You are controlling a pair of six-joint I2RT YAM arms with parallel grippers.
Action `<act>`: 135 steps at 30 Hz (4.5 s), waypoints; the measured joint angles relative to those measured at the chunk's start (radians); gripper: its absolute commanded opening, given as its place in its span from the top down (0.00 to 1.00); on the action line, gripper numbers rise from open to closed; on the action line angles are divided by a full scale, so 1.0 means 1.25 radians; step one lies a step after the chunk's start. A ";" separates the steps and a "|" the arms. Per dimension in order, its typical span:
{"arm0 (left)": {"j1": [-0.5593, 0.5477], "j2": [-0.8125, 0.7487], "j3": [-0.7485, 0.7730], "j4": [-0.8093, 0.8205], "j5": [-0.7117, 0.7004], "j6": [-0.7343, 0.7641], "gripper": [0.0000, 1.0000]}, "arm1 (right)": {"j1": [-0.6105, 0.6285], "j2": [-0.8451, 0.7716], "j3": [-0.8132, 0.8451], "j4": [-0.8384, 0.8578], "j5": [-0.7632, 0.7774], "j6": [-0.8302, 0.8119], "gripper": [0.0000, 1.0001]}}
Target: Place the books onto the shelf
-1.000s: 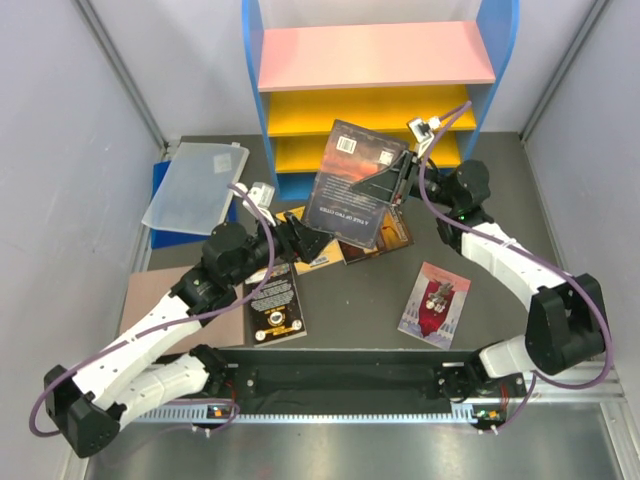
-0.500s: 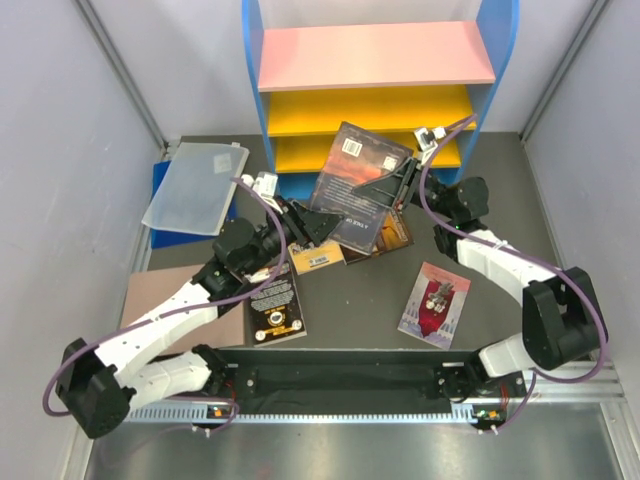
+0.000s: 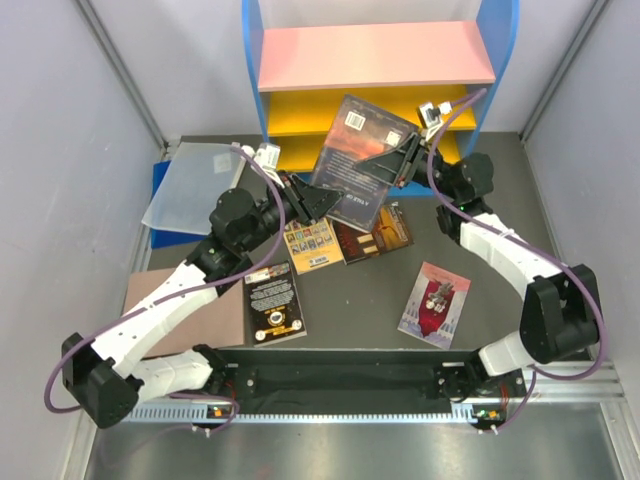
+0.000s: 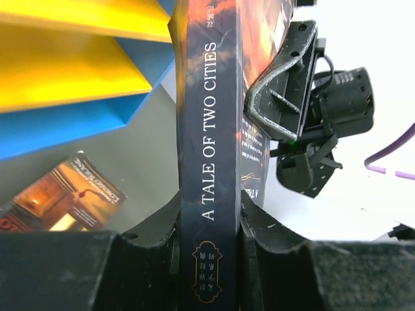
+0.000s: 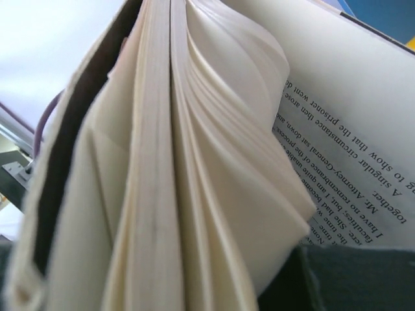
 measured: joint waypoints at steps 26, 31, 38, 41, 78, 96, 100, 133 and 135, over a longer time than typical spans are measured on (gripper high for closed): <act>0.012 0.315 0.528 -0.414 -0.060 0.192 1.00 | 0.009 -0.345 -0.216 -0.604 0.255 -0.525 0.00; 0.040 0.366 0.598 -0.428 -0.040 0.164 1.00 | 0.012 -0.374 -0.317 -0.598 0.280 -0.529 0.00; 0.086 0.443 0.705 -0.360 0.054 0.060 1.00 | 0.040 -0.366 -0.376 -0.577 0.329 -0.538 0.00; 0.104 0.464 0.729 -0.309 0.067 0.015 1.00 | 0.076 -0.344 -0.401 -0.544 0.356 -0.539 0.00; -0.002 0.594 0.768 0.036 -0.578 -0.026 1.00 | 0.335 -0.010 -0.291 -0.556 0.535 -0.596 0.00; 0.040 0.673 0.843 0.118 -0.783 0.005 0.99 | 0.347 0.006 -0.270 -0.574 0.529 -0.614 0.00; 0.047 0.673 0.862 0.094 -0.791 -0.004 0.77 | 0.349 0.007 -0.270 -0.574 0.529 -0.615 0.00; 0.149 0.659 0.965 -0.251 -0.584 -0.323 0.01 | 0.355 0.044 -0.239 -0.599 0.526 -0.629 0.00; 0.145 0.647 0.955 -0.272 -0.594 -0.324 0.01 | 0.355 0.044 -0.239 -0.599 0.526 -0.629 0.00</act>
